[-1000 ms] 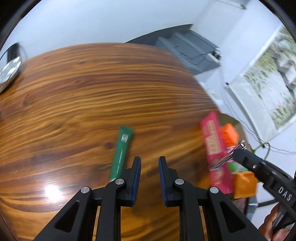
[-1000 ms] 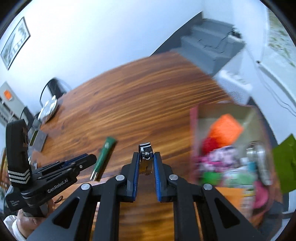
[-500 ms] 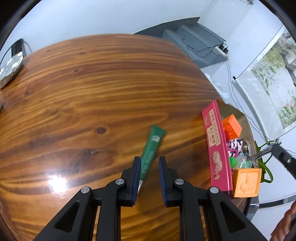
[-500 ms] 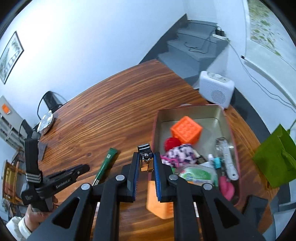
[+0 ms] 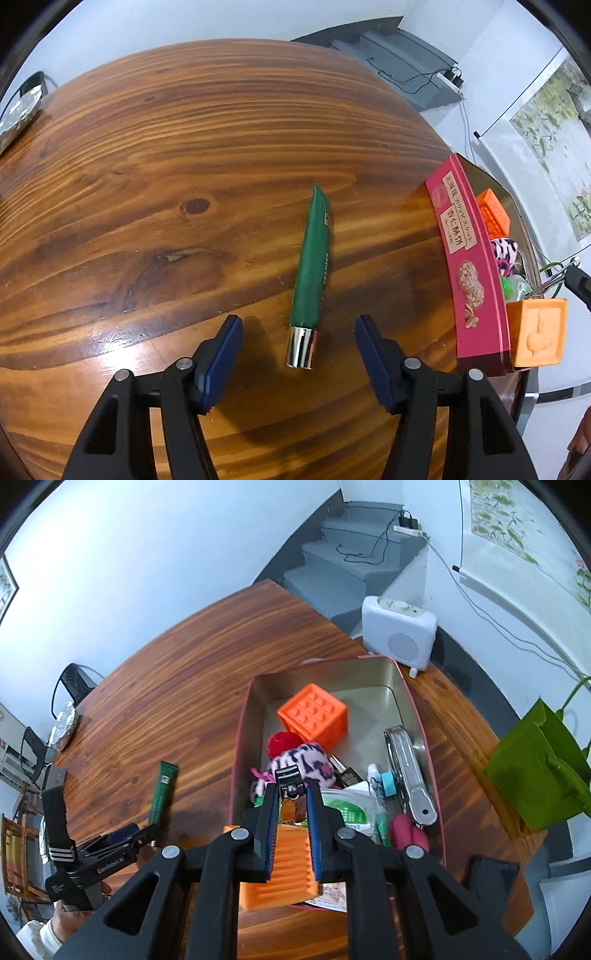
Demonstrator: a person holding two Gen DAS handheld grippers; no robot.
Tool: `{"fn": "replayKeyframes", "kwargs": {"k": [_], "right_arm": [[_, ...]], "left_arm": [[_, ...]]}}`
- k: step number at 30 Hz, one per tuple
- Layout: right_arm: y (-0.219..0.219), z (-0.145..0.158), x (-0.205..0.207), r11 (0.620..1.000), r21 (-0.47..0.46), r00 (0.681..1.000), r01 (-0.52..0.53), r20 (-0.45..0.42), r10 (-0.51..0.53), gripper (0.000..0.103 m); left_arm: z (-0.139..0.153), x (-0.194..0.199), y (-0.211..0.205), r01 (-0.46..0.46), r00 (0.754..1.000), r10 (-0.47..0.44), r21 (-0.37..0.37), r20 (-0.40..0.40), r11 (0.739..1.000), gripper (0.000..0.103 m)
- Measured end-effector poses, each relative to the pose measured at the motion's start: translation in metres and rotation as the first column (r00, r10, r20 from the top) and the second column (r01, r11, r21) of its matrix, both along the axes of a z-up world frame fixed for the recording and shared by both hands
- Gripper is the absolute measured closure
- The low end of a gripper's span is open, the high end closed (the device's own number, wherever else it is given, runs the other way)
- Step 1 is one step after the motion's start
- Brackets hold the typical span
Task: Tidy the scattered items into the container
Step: 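Carry the green tube into the tin box with the left gripper and release it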
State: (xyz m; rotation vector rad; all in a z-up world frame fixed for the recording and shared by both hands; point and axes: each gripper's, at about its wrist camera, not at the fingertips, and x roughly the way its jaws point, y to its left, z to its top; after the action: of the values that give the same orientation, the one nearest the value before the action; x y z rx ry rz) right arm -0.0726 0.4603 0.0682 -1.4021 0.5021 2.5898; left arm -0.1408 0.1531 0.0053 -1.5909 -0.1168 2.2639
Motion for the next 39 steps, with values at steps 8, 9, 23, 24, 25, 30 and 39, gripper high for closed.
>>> {"fn": "replayKeyframes", "kwargs": {"k": [8, 9, 23, 24, 25, 30, 39], "right_arm": [[0.005, -0.004, -0.001, 1.000, 0.031, 1.000, 0.004, 0.024, -0.005, 0.087], [0.006, -0.004, 0.000, 1.000, 0.028, 1.000, 0.007, 0.023, -0.008, 0.087], [0.012, -0.006, 0.006, 0.999, 0.013, 0.999, 0.038, 0.035, -0.038, 0.087], [0.012, -0.005, 0.006, 0.999, 0.014, 0.999, 0.037, 0.033, -0.038, 0.087], [0.012, -0.005, 0.007, 0.999, 0.015, 0.999, 0.037, 0.029, -0.037, 0.087], [0.013, -0.003, 0.007, 0.999, 0.023, 0.999, 0.037, 0.016, -0.037, 0.087], [0.027, 0.001, 0.013, 0.997, 0.023, 0.997, 0.078, 0.009, -0.078, 0.087]], "left_arm": [[0.000, 0.001, 0.014, 0.038, 0.999, -0.040, -0.062, -0.031, 0.997, 0.039], [0.000, 0.000, 0.015, 0.038, 0.999, -0.040, -0.063, -0.033, 0.997, 0.039], [-0.001, -0.009, 0.021, 0.023, 0.997, -0.032, -0.128, -0.065, 0.991, 0.074], [-0.001, -0.009, 0.020, 0.013, 0.998, -0.022, -0.130, -0.065, 0.991, 0.082], [-0.001, -0.010, 0.019, 0.006, 0.998, -0.015, -0.127, -0.063, 0.992, 0.082], [0.004, -0.008, 0.014, -0.018, 0.999, 0.015, -0.076, -0.041, 0.997, 0.082], [0.067, 0.005, 0.062, 0.099, 0.990, -0.091, 0.074, -0.106, 0.992, 0.083]]}}
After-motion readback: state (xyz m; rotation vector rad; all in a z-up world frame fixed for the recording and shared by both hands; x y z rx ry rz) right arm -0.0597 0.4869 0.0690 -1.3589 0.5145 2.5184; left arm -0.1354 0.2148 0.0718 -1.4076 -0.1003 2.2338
